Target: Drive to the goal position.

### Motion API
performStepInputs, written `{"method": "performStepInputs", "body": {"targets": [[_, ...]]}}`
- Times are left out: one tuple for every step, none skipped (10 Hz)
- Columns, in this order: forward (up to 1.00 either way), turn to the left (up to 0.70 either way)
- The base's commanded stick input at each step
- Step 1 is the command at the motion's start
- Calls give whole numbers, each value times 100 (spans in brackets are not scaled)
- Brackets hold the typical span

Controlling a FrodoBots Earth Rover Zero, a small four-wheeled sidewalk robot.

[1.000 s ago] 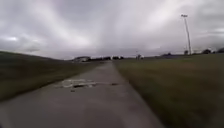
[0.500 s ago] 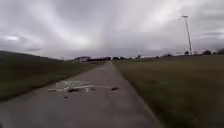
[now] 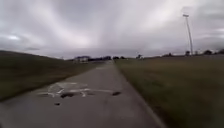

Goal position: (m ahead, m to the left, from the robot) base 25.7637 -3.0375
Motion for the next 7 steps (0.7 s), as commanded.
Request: {"method": "performStepInputs", "body": {"targets": [[70,0],[70,0],[70,0],[70,0],[70,0],[70,0],[70,0]]}}
